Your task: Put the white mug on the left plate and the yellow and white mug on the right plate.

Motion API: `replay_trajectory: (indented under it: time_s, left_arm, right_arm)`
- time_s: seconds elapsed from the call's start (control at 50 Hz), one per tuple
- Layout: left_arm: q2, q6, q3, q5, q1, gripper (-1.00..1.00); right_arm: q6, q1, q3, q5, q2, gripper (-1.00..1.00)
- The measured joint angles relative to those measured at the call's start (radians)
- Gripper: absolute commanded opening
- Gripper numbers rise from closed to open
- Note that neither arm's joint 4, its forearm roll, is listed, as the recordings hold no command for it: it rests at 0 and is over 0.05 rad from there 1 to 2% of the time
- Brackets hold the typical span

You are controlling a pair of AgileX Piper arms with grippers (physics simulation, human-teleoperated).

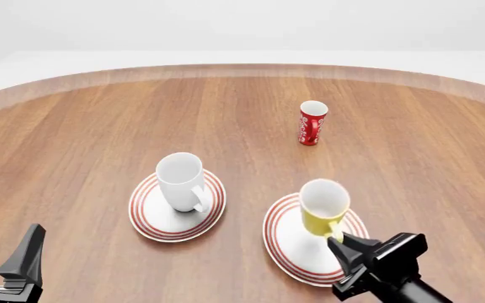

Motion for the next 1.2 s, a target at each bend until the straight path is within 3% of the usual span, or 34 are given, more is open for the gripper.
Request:
replay_trajectory:
  time_s: [0.36,0.68,0.7,0.96,1.2]
  left_arm:
    - [0.000,0.000,0.000,0.000,0.000,1.00]
    - [0.000,0.000,0.000,0.000,0.000,1.00]
    - [0.000,0.000,0.000,0.000,0.000,1.00]
    - [0.000,0.000,0.000,0.000,0.000,1.00]
    - [0.000,0.000,0.000,0.000,0.000,1.00]
  right_arm:
    - [-0.002,-0.006,0.000,-0.114,0.143,-1.00]
    - [-0.002,-0.012,0.000,-0.136,0.178,-1.00]
    - [-0.002,-0.012,0.000,-0.139,0.182,1.00]
    - [0.006,-0.012,0.000,-0.166,0.216,1.00]
    - [0.009,-0.010,0.000,-0.123,0.173,1.00]
